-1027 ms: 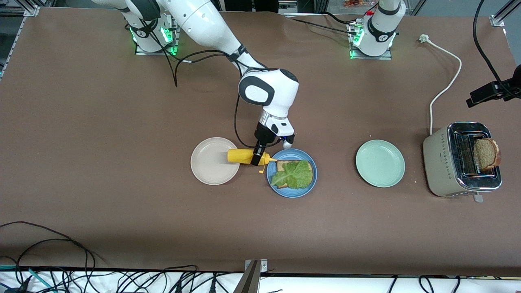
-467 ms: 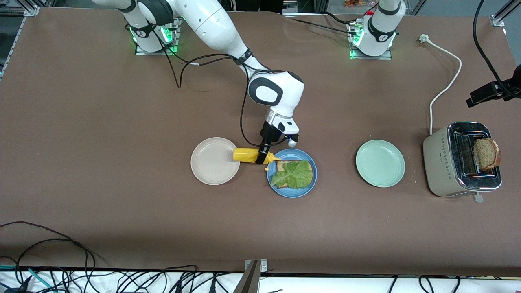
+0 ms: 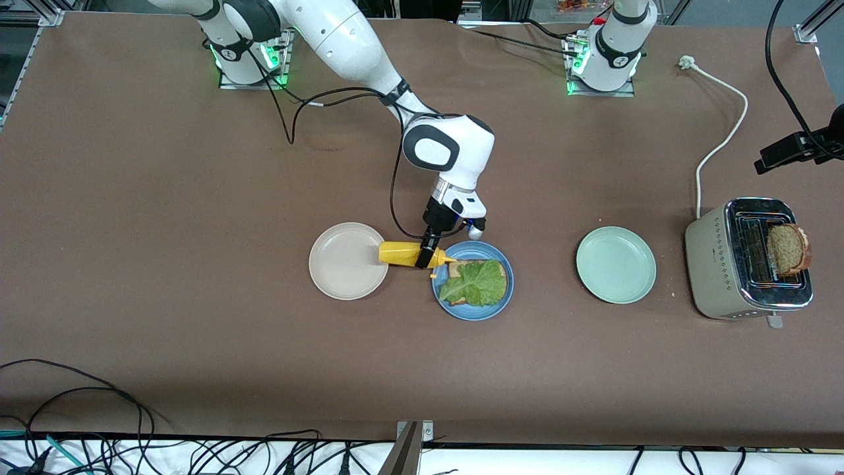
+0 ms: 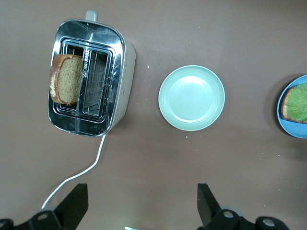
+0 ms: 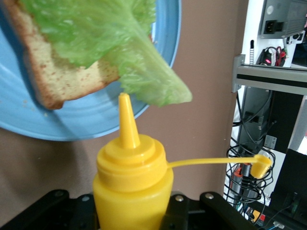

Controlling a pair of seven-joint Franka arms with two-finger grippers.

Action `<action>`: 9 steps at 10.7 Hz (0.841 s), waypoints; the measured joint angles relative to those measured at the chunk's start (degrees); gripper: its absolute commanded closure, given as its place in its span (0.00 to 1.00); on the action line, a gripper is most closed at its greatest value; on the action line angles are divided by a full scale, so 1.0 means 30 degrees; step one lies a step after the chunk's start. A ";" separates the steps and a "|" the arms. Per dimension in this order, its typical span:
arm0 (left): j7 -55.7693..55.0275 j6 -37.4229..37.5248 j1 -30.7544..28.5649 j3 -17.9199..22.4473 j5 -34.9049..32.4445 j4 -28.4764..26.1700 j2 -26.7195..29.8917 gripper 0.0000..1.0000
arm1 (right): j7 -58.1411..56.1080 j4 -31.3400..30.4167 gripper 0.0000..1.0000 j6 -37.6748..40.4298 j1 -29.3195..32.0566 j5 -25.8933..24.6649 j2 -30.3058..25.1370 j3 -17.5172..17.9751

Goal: Make sandwich in blue plate with both arms
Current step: 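Tilt the mustard bottle over the lettuce and bread with the right gripper, then carry the mustard bottle back to its spot with the right gripper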

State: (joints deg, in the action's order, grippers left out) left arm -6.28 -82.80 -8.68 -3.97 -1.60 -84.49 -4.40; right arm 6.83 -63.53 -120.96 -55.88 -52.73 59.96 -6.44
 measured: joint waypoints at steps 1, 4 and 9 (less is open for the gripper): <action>0.0000 0.0000 0.0002 -0.0004 0.0000 0.0000 0.0000 0.00 | -0.0002 0.0222 1.00 0.0125 0.0028 0.0075 -0.0021 -0.0013; 0.0000 0.0005 -0.0004 0.0004 0.0000 0.0001 -0.0002 0.00 | -0.2616 0.1176 1.00 0.0952 0.0261 0.3113 -0.1183 -0.0361; 0.0000 0.0018 -0.0022 0.0023 0.0001 -0.0034 -0.0012 0.00 | -1.0364 0.1132 1.00 0.3983 0.3405 1.1309 -0.7041 -0.0418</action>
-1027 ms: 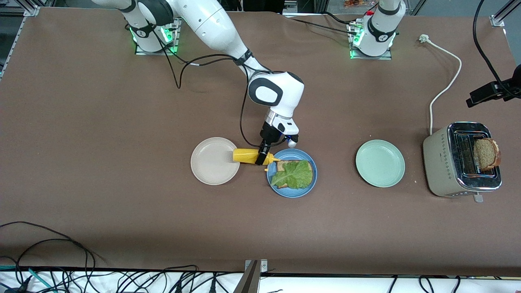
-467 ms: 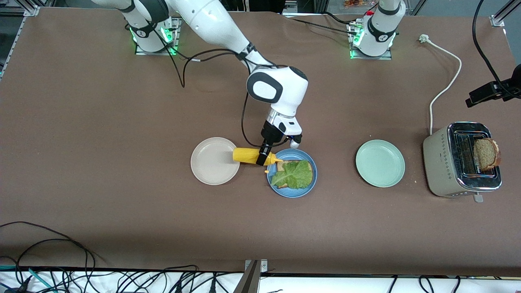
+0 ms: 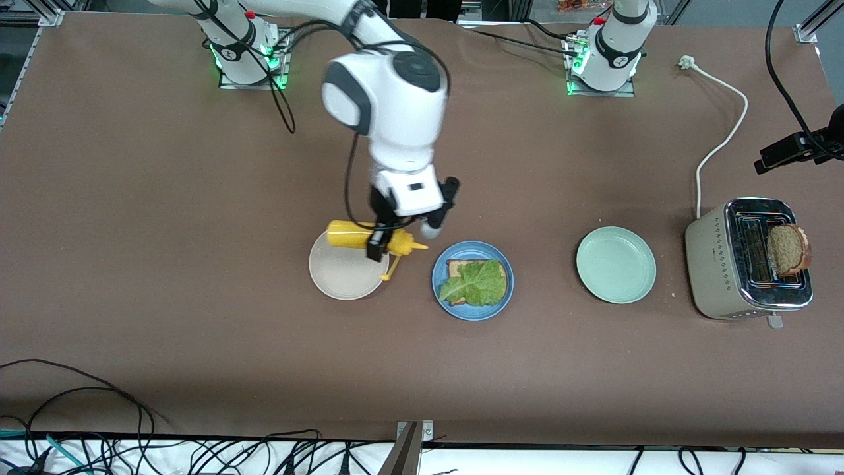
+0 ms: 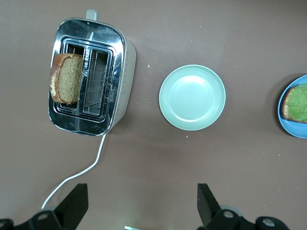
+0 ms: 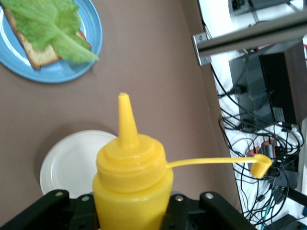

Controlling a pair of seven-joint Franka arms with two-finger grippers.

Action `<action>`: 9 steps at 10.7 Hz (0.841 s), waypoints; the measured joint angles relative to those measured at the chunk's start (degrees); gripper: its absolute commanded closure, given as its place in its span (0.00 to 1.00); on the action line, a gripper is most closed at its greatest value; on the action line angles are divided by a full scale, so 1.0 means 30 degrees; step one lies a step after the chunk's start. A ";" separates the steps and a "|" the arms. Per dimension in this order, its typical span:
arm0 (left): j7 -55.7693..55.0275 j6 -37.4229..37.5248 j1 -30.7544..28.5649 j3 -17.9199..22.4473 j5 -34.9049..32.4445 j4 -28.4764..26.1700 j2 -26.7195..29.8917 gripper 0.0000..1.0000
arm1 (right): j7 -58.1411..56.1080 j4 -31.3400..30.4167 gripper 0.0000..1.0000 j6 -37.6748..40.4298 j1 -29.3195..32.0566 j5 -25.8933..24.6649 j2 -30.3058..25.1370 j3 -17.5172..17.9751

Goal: Make sandwich in blue plate with both arms
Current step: 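Carry the mustard bottle back to its spot with the right gripper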

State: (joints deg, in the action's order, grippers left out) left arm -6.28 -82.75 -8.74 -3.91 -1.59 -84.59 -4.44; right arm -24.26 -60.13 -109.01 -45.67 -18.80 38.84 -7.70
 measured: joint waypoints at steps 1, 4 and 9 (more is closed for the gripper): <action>-0.0017 0.0001 -0.0118 0.0029 0.0000 -0.0014 -0.0040 0.00 | -0.1552 -0.0562 1.00 0.0195 0.1060 0.1263 -0.1043 0.0026; -0.0017 -0.0033 -0.0840 0.0076 0.0000 -0.0050 -0.0619 0.00 | -0.7250 -0.3332 1.00 0.0378 0.4530 0.6689 -0.3967 0.0035; -0.0009 -0.0806 -0.2200 0.0092 0.0003 -0.0044 -0.1425 0.00 | -1.8963 -0.6918 1.00 0.3322 0.9362 1.6702 -0.5829 -0.1368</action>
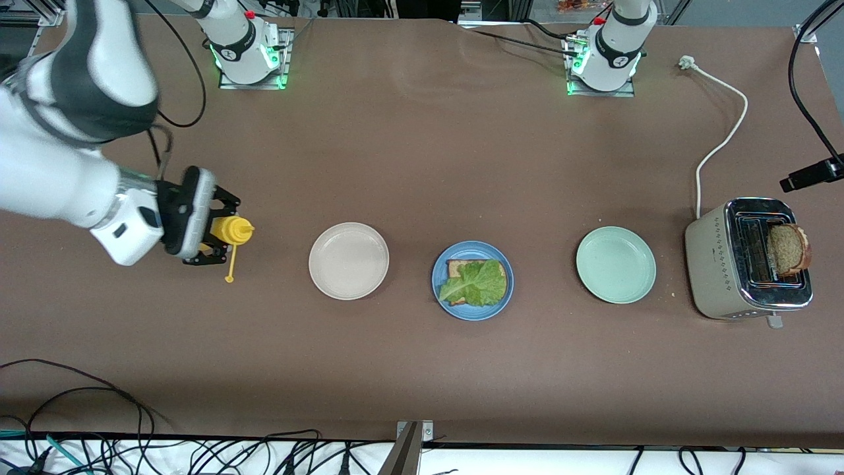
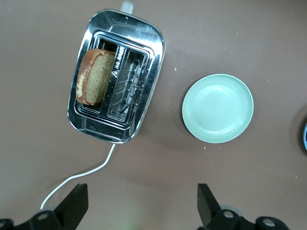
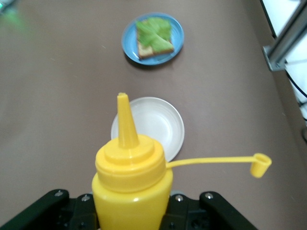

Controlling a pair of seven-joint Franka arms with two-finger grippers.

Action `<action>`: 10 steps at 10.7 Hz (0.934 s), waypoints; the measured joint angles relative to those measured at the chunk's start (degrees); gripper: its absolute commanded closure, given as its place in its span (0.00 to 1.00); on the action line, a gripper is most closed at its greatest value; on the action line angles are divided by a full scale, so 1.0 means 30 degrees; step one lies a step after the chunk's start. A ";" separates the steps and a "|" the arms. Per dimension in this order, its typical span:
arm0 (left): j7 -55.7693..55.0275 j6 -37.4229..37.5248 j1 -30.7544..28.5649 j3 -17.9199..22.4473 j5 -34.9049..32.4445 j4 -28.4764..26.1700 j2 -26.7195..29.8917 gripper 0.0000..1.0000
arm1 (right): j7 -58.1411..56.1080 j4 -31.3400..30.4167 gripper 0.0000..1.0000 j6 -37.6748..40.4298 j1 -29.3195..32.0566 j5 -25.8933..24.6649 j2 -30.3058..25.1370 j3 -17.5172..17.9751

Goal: Make sandwich in blue plate with both arms
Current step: 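Carry the mustard bottle back to its spot with the right gripper, then set down the mustard bottle while the left gripper reaches the toaster bread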

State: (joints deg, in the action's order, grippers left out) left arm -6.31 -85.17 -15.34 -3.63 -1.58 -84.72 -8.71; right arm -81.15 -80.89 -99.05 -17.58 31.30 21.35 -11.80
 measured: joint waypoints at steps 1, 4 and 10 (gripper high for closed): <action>0.0225 -0.0105 -0.0174 -0.0003 0.0000 -0.0003 -0.0209 0.00 | -0.2507 -0.0979 1.00 0.0415 0.0532 0.2014 0.0033 -0.0670; 0.2980 -0.0674 -0.0855 0.0001 0.0000 -0.0020 -0.1195 0.00 | -0.8706 -0.4343 1.00 0.1155 0.1181 0.6315 0.0299 -0.2164; 0.4226 -0.1272 -0.2146 -0.0134 -0.0206 -0.0023 -0.3118 0.00 | -1.6216 -0.5853 1.00 0.5620 0.1646 1.1217 0.3911 -0.4427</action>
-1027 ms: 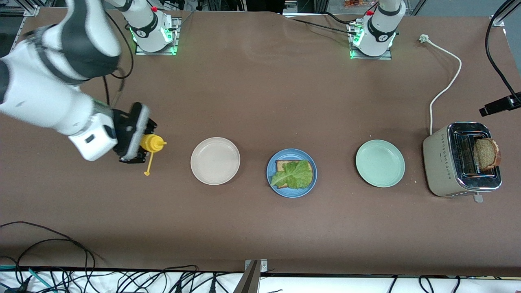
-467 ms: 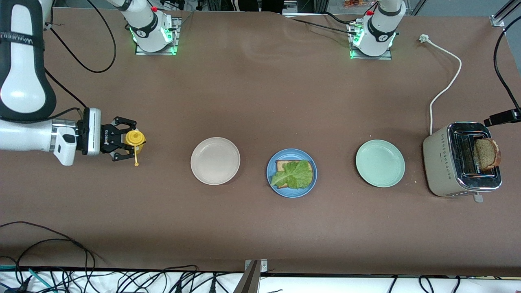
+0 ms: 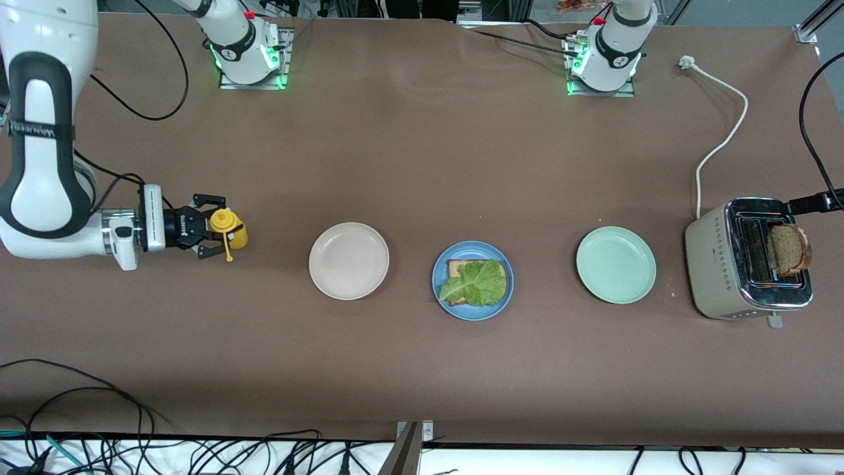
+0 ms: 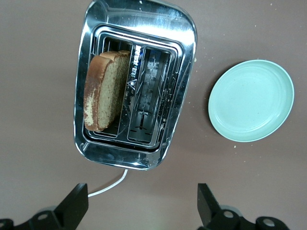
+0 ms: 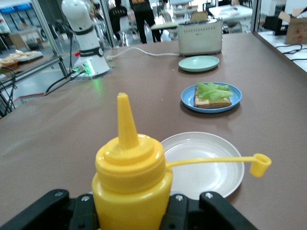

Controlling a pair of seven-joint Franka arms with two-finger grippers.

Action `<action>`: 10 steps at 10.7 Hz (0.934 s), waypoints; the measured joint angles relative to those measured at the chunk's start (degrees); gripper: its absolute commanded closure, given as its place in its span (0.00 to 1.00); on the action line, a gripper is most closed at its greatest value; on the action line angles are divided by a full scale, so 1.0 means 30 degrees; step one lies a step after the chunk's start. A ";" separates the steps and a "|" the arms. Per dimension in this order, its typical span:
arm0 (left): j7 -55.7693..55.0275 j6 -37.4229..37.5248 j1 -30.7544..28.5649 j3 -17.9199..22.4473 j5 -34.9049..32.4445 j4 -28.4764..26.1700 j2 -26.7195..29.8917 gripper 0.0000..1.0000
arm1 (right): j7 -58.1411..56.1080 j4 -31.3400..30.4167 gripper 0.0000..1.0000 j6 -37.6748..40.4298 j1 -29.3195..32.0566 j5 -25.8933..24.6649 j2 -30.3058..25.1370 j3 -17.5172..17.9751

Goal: Make sandwich in blue plate with both arms
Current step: 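Set down the mustard bottle while the left gripper reaches the toaster bread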

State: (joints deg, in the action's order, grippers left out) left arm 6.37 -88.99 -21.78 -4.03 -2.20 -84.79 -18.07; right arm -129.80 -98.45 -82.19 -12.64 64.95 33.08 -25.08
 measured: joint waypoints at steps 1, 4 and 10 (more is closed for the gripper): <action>0.0000 -0.0122 0.0029 -0.0061 -0.0159 0.0004 -0.0048 0.00 | -0.0985 0.0002 1.00 0.0743 0.0032 0.0499 0.0776 -0.0460; 0.1869 -0.1453 0.0012 -0.0055 -0.0798 0.0004 -0.0562 0.00 | -0.3141 0.0050 1.00 0.1882 0.0500 0.0868 0.2477 -0.1223; 0.4260 -0.3811 -0.0754 0.0124 -0.1963 -0.0011 -0.2300 0.00 | -0.5208 0.0187 1.00 0.2565 0.1028 0.2206 0.4712 -0.1253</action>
State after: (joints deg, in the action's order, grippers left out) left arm 19.15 -100.42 -24.04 -3.66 -8.09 -84.83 -24.97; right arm -145.42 -97.89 -74.49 -9.56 71.57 47.22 -28.84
